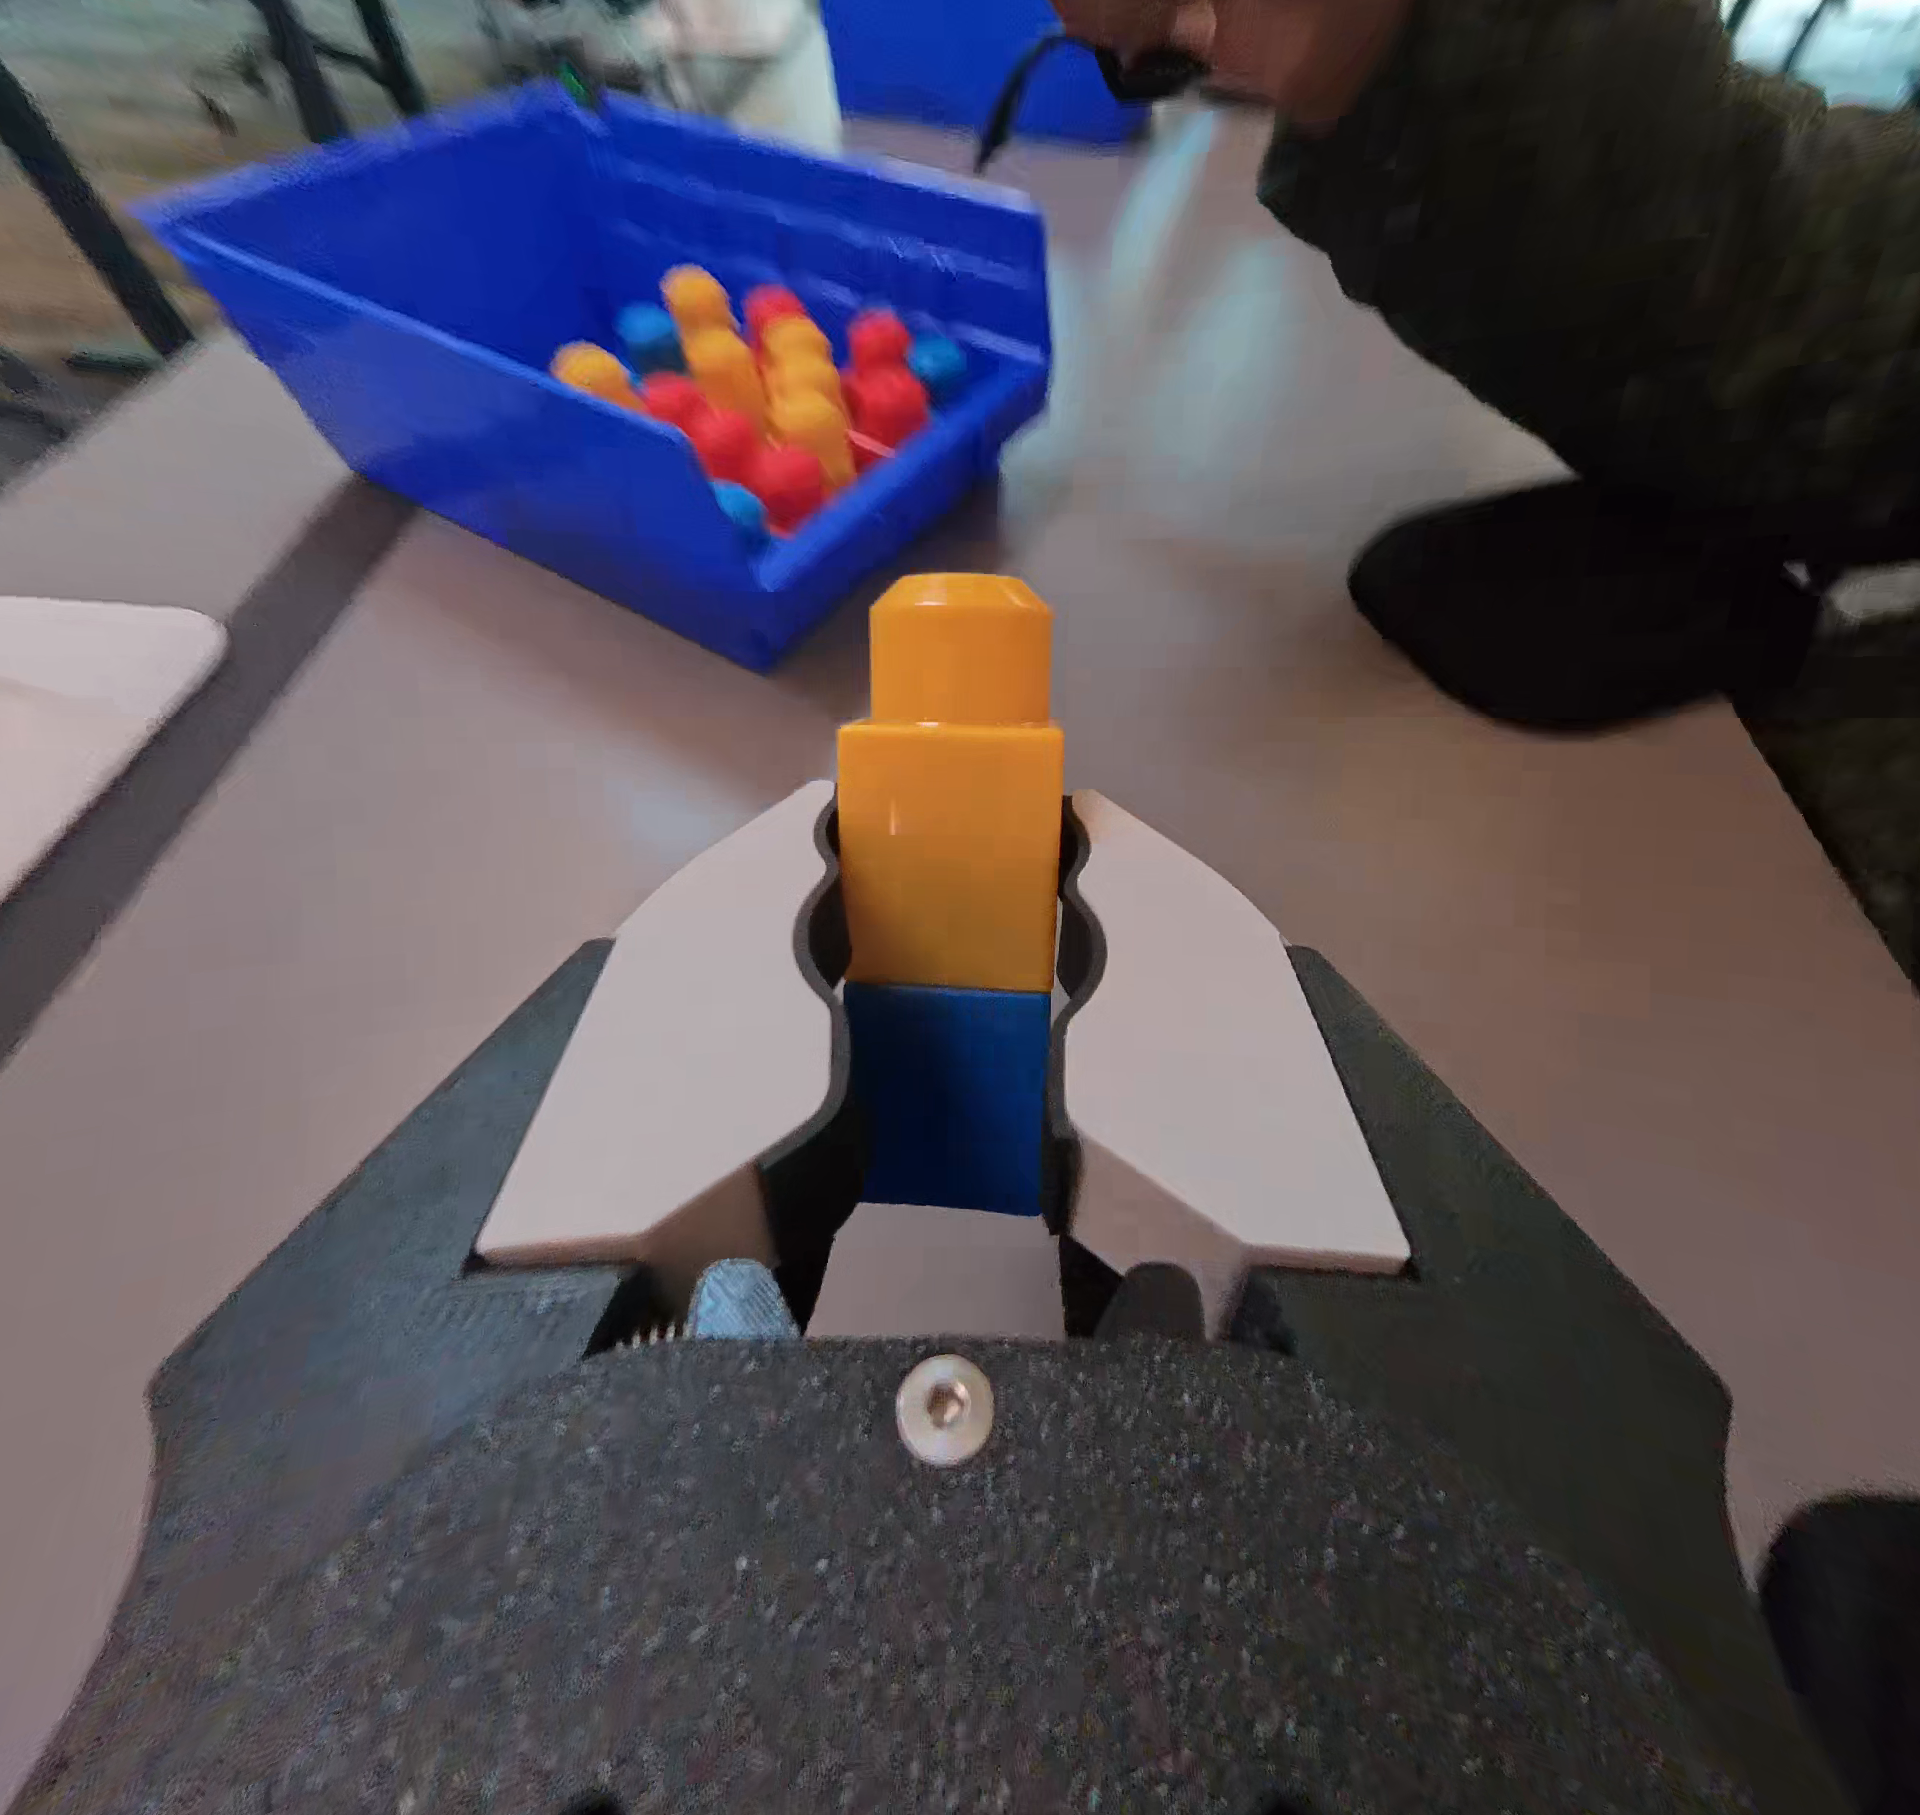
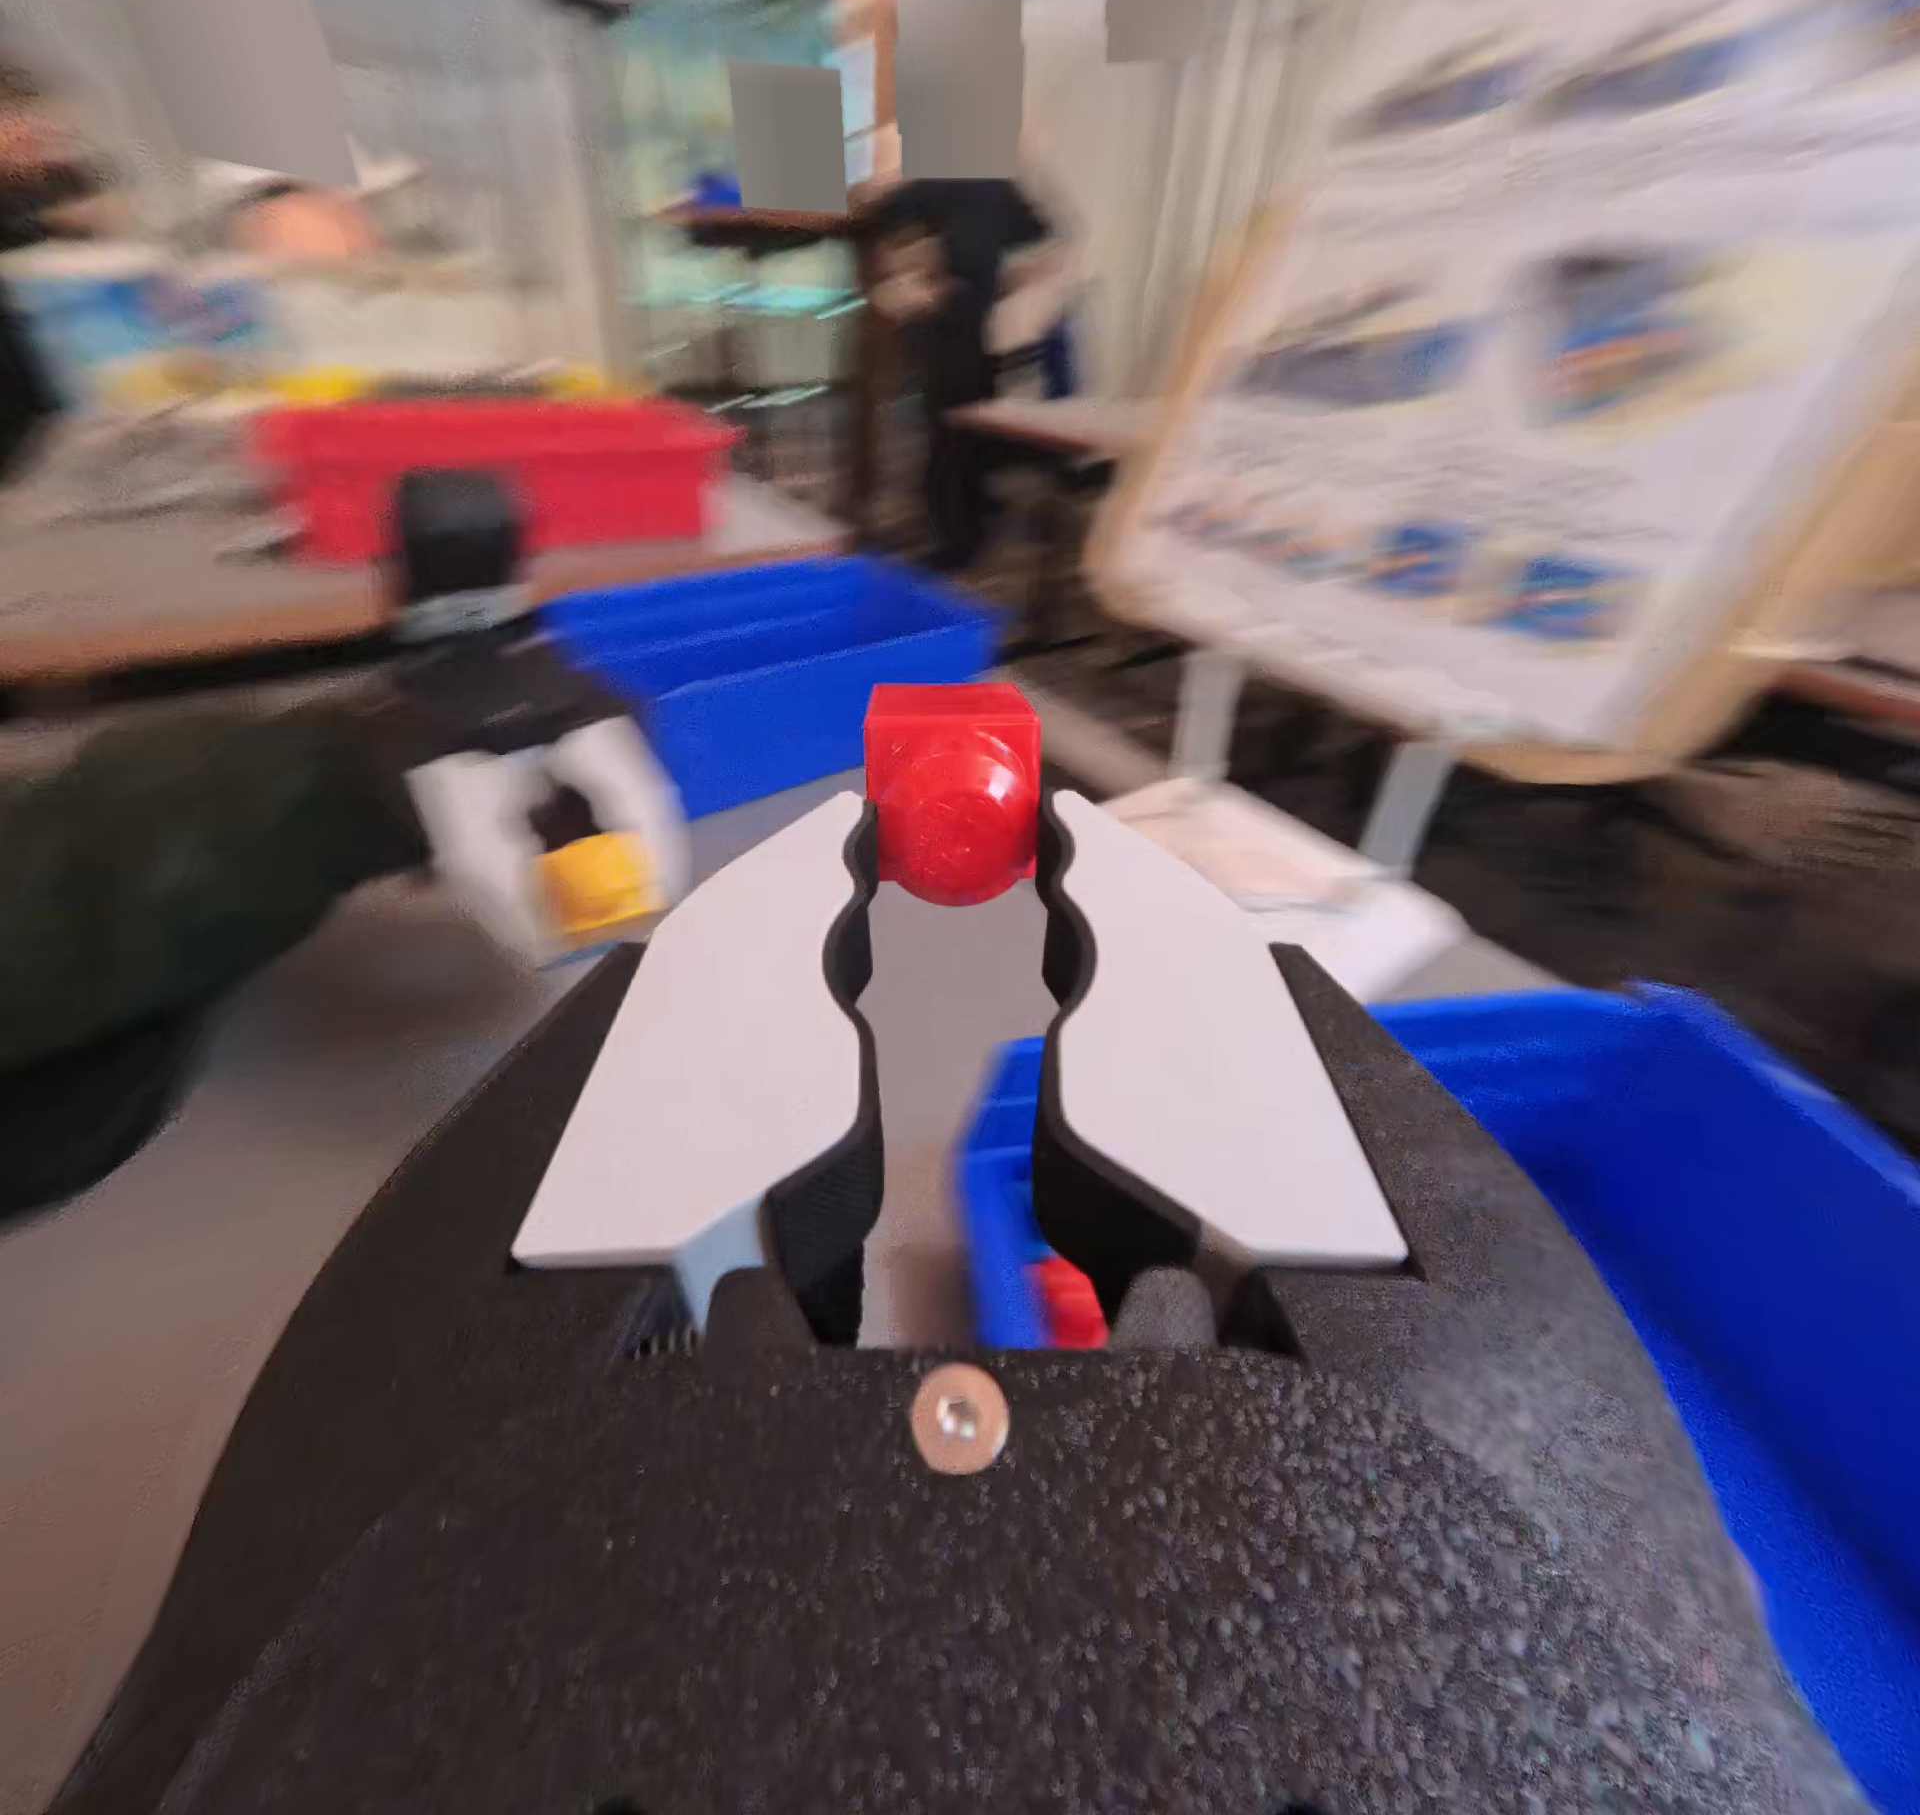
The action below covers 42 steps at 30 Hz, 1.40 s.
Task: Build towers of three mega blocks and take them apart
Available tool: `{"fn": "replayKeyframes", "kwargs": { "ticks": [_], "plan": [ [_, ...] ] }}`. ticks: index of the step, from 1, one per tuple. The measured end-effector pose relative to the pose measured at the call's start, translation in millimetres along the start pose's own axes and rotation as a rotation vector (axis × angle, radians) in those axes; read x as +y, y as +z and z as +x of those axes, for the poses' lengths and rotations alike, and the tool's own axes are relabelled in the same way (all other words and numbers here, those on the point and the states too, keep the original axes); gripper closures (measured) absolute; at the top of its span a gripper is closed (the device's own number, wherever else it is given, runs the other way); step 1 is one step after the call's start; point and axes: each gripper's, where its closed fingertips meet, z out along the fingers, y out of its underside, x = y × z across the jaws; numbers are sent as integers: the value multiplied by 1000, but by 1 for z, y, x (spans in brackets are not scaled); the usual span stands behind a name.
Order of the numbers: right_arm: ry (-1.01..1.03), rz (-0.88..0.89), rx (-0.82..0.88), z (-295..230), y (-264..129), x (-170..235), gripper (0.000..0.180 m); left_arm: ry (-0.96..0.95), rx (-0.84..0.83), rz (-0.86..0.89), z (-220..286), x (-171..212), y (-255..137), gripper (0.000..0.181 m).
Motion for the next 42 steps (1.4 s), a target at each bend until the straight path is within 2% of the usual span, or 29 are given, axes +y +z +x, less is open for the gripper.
{"fn": "replayKeyframes", "kwargs": {
  "ticks": [1, 3, 6, 10, 14, 16, 22, 24, 25, 27, 30, 32, 36, 39, 42],
  "plan": [
    [14, 34, 148, 34, -13, -15, 150, -5, -42, 61, -8, -9, -7, 144],
    [56, 13, 340, 86, -28, -25, 150, -3, -152, 171, -27, -28, -19, 144],
    [88, -274, 481, 140, -18, 15, 150, -10, -331, 289, -52, -51, -37, 144],
    [119, -651, 514, 181, 10, 89, 150, -26, -459, 415, -68, -80, -62, 144],
    [189, -940, 475, 201, 31, 151, 150, -95, -400, 550, -71, -100, -75, 144],
    [216, -1040, 439, 203, 39, 173, 150, -101, -371, 581, -71, -96, -75, 144],
    [288, -1206, 319, 195, 58, 210, 150, -108, -315, 536, -71, -73, -66, 144],
    [316, -1209, 291, 192, 65, 212, 150, -94, -328, 491, -72, -67, -58, 144],
    [310, -1213, 286, 192, 66, 212, 149, -87, -335, 464, -73, -63, -54, 144],
    [275, -1221, 299, 194, 65, 206, 136, -78, -342, 428, -73, -57, -47, 144],
    [170, -1099, 362, 199, 74, 169, 127, -82, -336, 395, -72, -52, -39, 144],
    [29, -946, 326, 184, 91, 127, 127, -80, -325, 372, -70, -49, -33, 144],
    [-212, -742, -82, 74, 119, 68, 117, -64, -238, 310, -54, -42, -14, 144],
    [-221, -713, -429, -28, 115, 54, 116, -28, -149, 256, -35, -38, 3, 144],
    [-232, -733, -580, -83, 111, 58, 116, 6, -99, 218, -19, -39, 14, 144]
  ]
}}
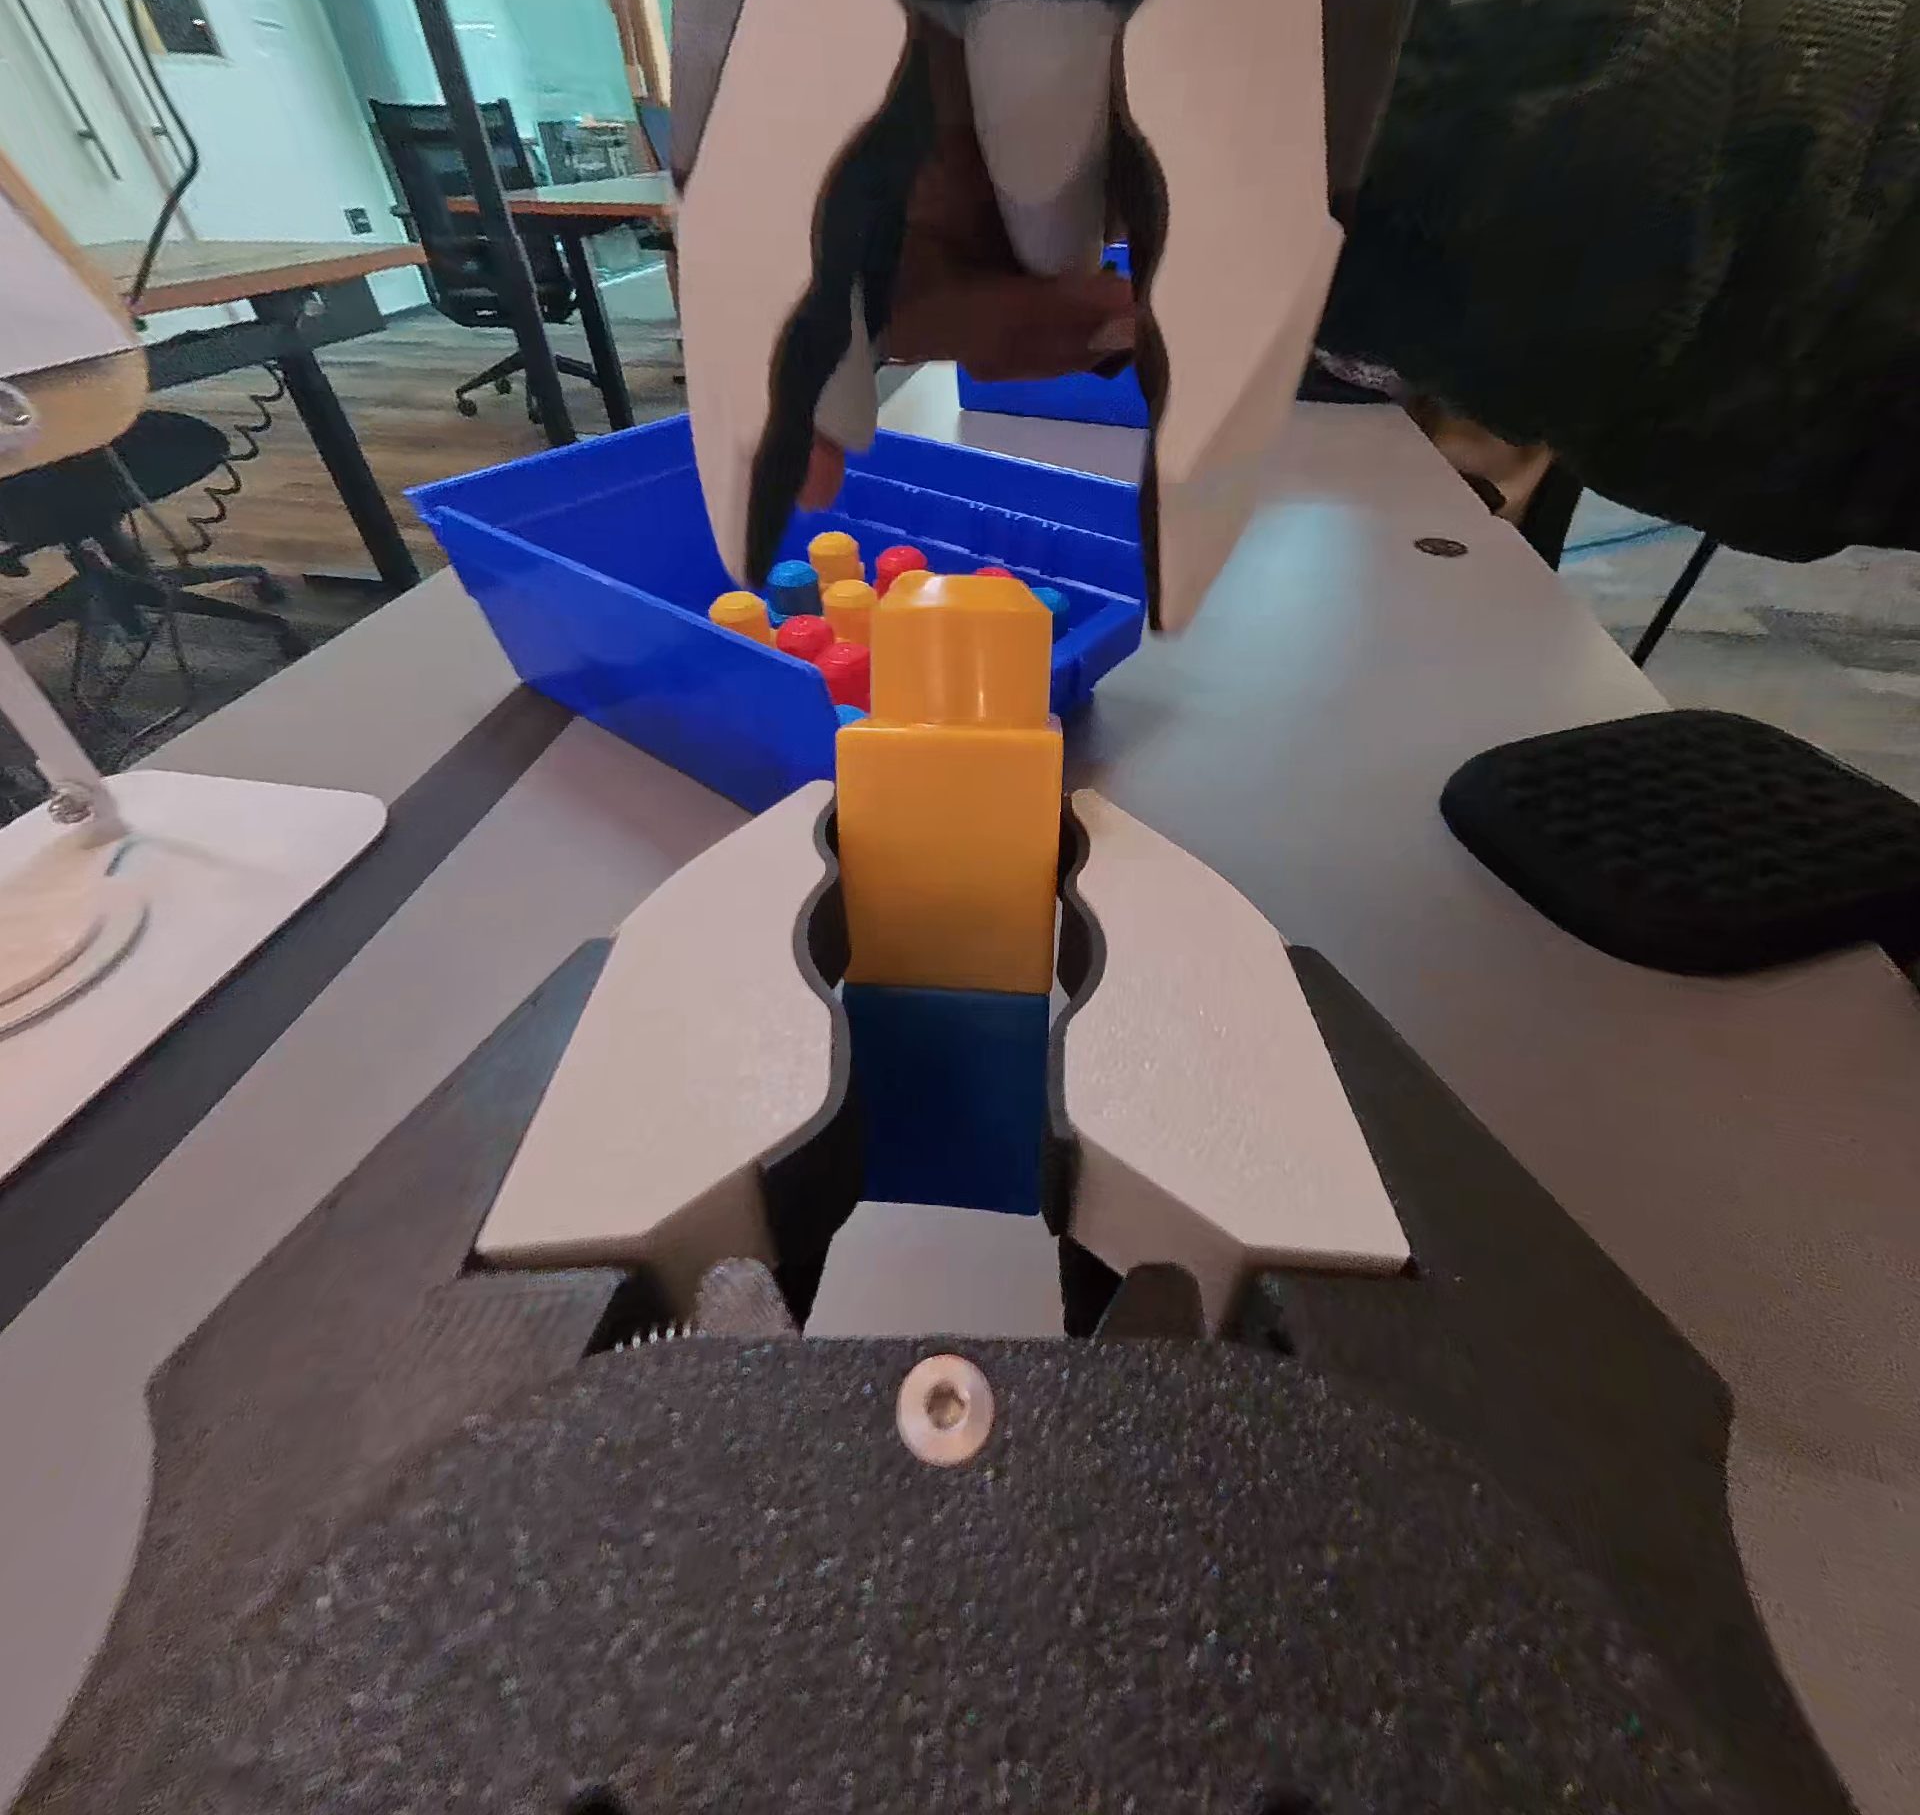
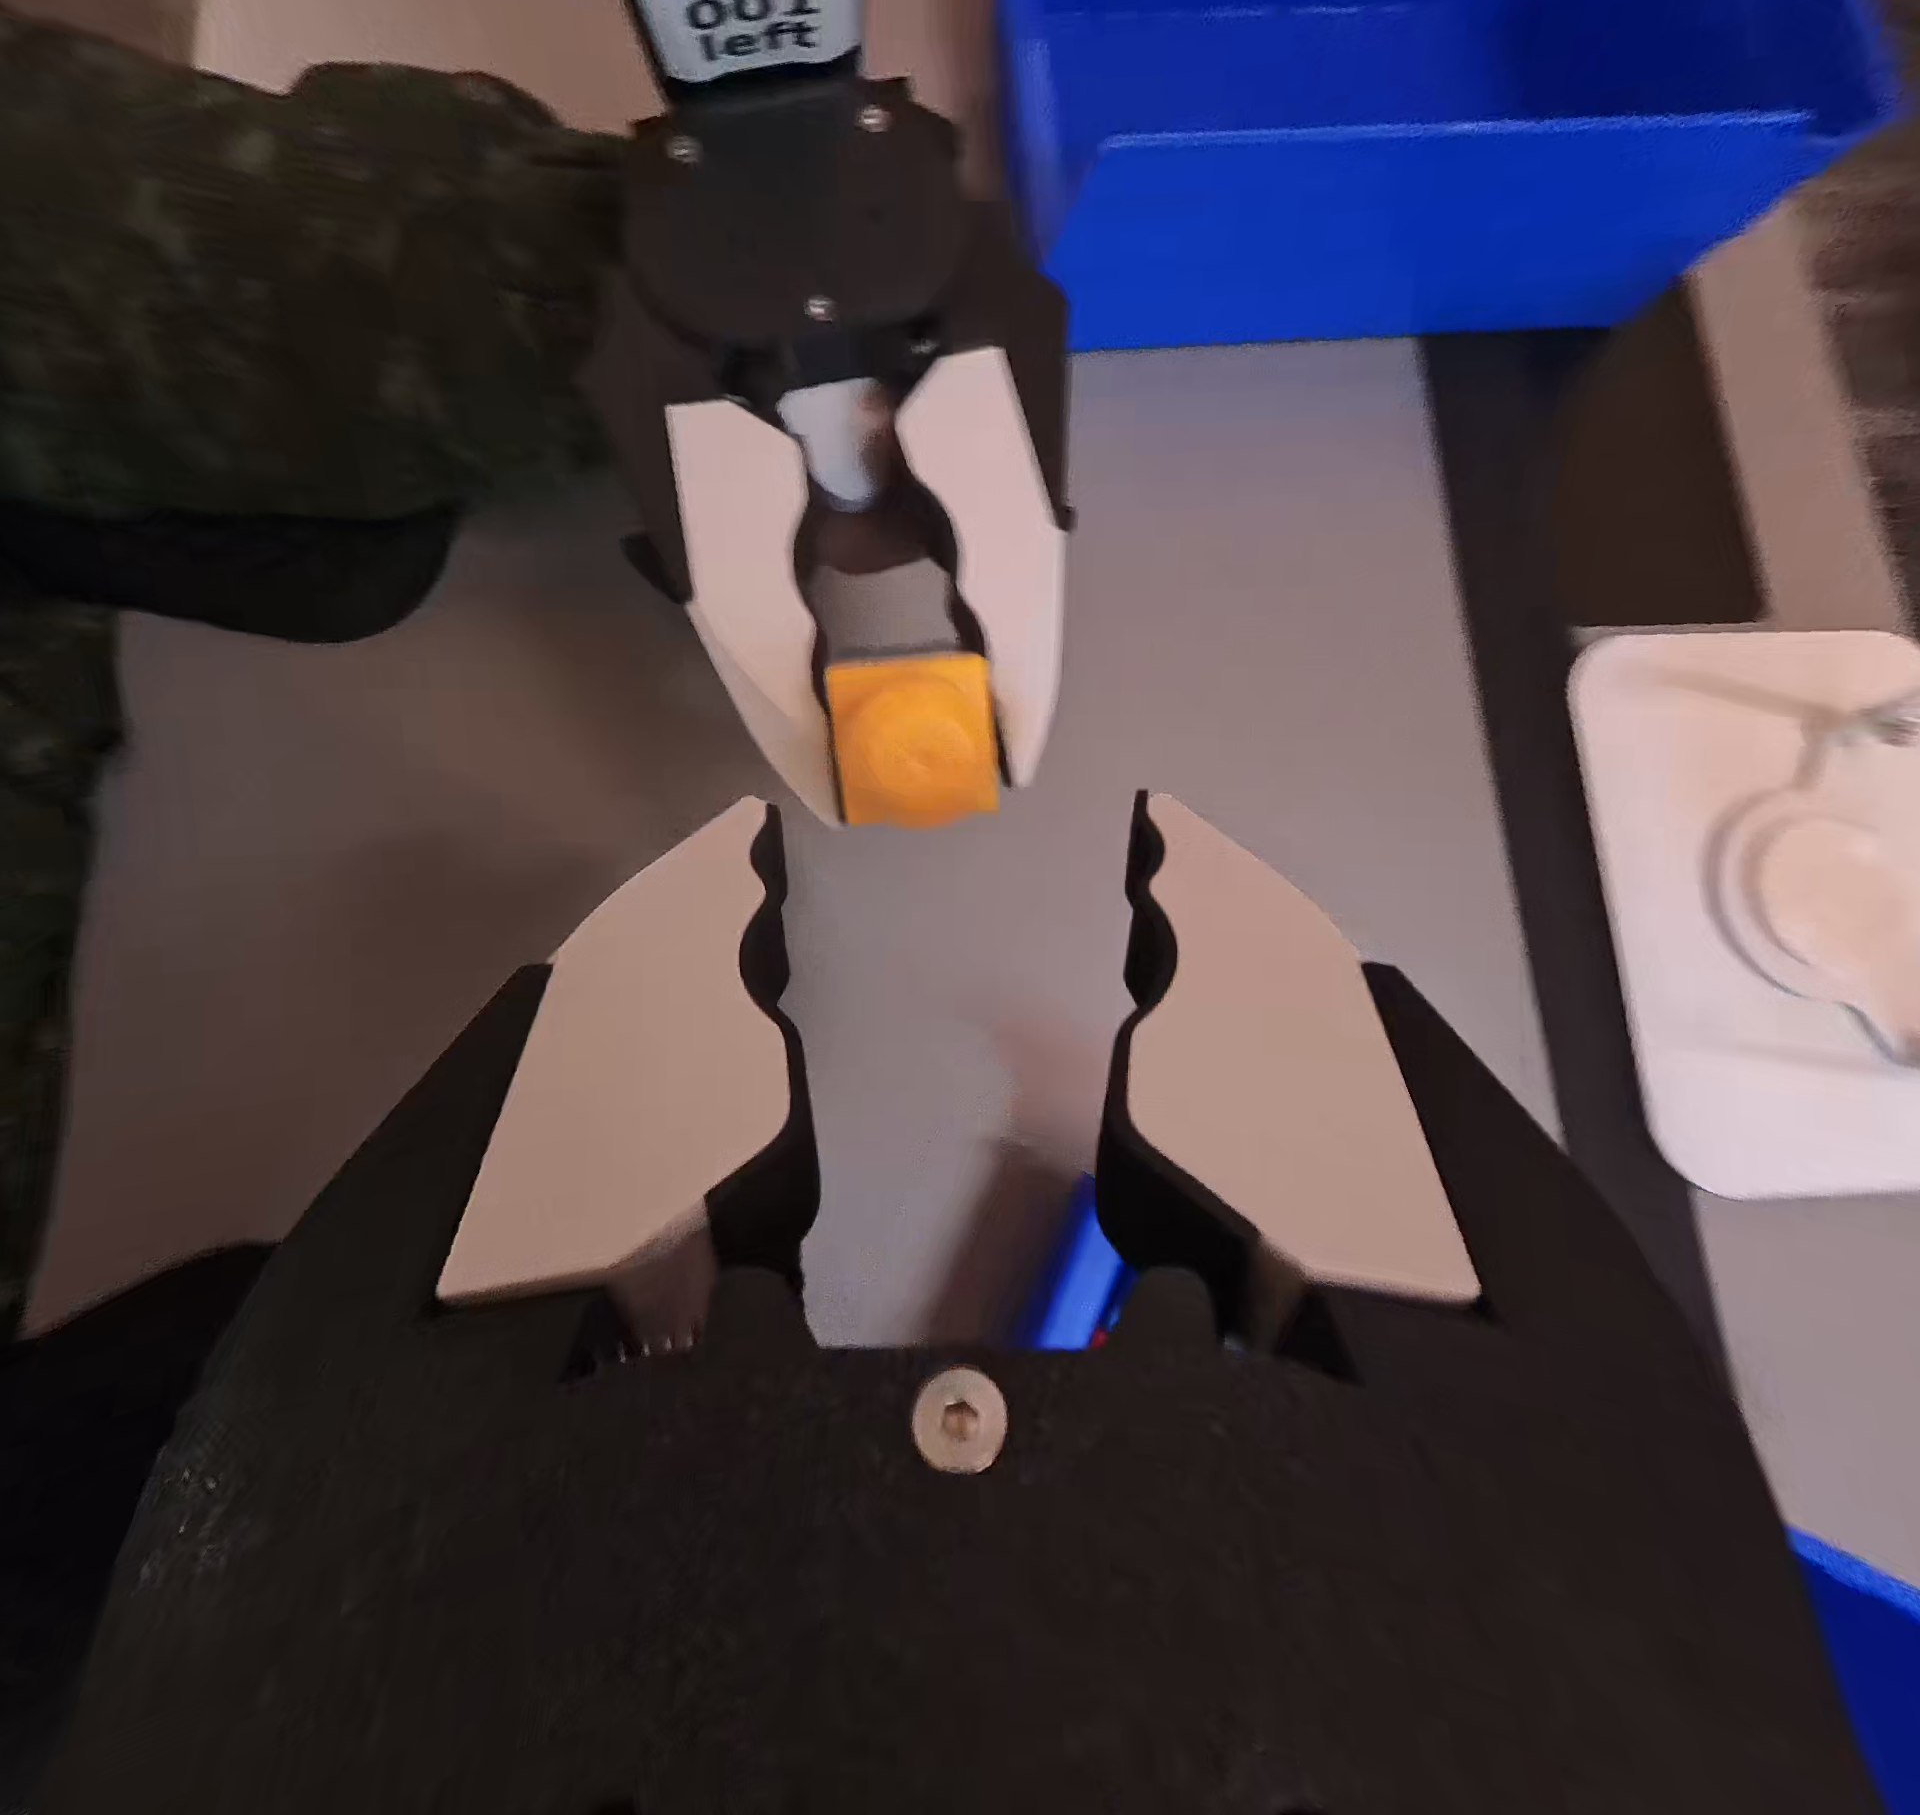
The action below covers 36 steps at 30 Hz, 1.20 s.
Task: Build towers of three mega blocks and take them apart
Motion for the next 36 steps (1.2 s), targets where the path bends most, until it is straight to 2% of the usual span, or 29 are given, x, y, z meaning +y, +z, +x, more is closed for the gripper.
{"fn": "replayKeyframes", "kwargs": {
  "ticks": [2, 3, 4, 7, 10, 11, 12, 13, 16, 17, 19, 21, 22, 24, 26, 28, 31, 36],
  "plan": [
    [-3, -50, -47, -14, 12, 4, 121, 6, 30, 4, 8, -4, 3, 144],
    [-7, -55, -59, -18, 16, 5, 140, 9, 36, -5, 11, -3, 4, 144],
    [-8, -52, -69, -21, 18, 5, 147, 20, 36, -24, 11, -1, 4, 144],
    [-26, -41, -54, -22, 16, 5, 147, 43, 40, 10, 12, -5, 3, 144],
    [-19, -18, -44, -18, 8, 0, 147, 65, 7, -15, 5, 1, 2, 122],
    [-11, -8, -43, -16, 4, -1, 147, 60, -5, -34, 2, 6, 2, 124],
    [-4, 0, -42, -14, 1, -2, 147, 61, -6, -48, 1, 11, 2, 139],
    [-2, -1, -39, -12, -2, -1, 147, 60, 2, -35, 2, 12, 2, 143],
    [1, -5, -45, -10, -7, 1, 148, 21, 29, -18, 2, 9, 1, 144],
    [0, 3, -38, -7, -10, 0, 148, 16, 12, -61, -3, 18, 0, 144],
    [35, 92, -15, 6, -32, -12, 148, -23, -31, -184, -18, 54, -6, 144],
    [85, 192, 88, 35, -68, -23, 148, -108, -61, -136, -31, 61, -16, 144],
    [100, 199, 207, 59, -85, -19, 148, -143, -89, -96, -39, 57, -21, 144],
    [153, 128, 465, 110, -117, 7, 147, -179, -127, 9, -51, 42, -30, 144],
    [255, -28, 682, 154, -140, 55, 147, -190, -164, 75, -59, 33, -37, 144],
    [391, -208, 804, 182, -151, 113, 147, -187, -189, 97, -63, 31, -40, 144],
    [569, -401, 843, 198, -142, 188, 147, -212, -183, 125, -64, 30, -41, 144],
    [771, -514, 716, 197, -97, 255, 147, -224, -165, 124, -64, 33, -39, 144]
  ]
}}
